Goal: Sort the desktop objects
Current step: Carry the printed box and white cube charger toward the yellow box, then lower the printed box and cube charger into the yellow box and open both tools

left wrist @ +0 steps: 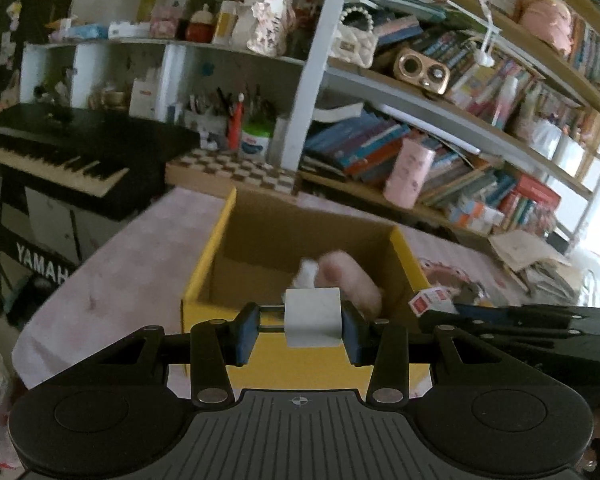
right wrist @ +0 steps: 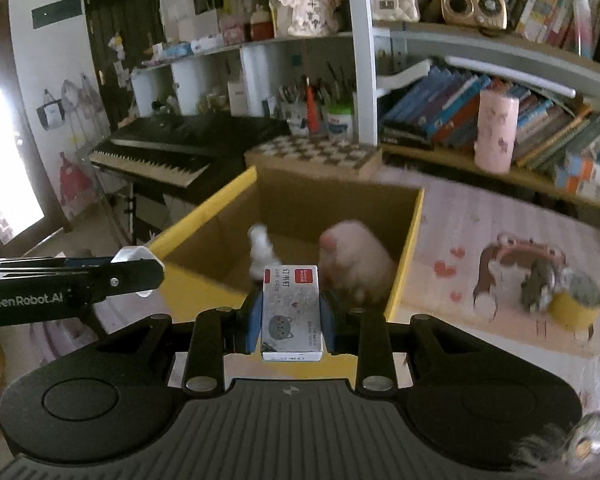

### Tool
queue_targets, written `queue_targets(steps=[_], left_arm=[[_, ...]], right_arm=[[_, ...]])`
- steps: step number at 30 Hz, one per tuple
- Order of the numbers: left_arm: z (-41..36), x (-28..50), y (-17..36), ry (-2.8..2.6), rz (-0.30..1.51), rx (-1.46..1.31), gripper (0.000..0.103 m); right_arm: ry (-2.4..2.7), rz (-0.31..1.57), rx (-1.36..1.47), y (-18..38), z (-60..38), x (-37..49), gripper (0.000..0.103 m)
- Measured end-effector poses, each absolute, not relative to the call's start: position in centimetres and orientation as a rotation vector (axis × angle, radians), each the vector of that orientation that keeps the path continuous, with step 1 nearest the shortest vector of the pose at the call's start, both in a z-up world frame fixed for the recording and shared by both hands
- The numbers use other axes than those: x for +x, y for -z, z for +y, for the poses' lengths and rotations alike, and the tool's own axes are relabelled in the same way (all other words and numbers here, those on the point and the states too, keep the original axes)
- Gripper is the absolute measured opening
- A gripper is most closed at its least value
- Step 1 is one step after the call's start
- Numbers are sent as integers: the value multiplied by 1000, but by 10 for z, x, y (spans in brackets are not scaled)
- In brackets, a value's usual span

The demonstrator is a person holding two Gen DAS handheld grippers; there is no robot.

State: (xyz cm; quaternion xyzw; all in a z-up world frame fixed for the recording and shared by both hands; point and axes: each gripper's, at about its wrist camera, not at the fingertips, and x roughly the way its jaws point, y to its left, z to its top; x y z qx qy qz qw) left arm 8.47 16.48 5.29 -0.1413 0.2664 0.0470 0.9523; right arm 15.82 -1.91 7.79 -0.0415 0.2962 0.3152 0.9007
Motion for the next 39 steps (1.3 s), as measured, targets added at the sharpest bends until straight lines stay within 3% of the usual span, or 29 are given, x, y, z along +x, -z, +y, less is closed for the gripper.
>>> queue_targets(steps=[16,33,37,39], left_arm=[[161,169,-21,-147,678,-148,42],[149,192,4,-170,771,-81,42],[149,190,3,-169,752,-89,45],[151,189,2,-181,744,-96,52]], right_arm=[[-739,695,-258,-44,13,251,27],[-869,779,-500,-13,43,270,28],[-881,791,-495,-11,44,273,28],[-886,795,-495,-11,44,274,28]])
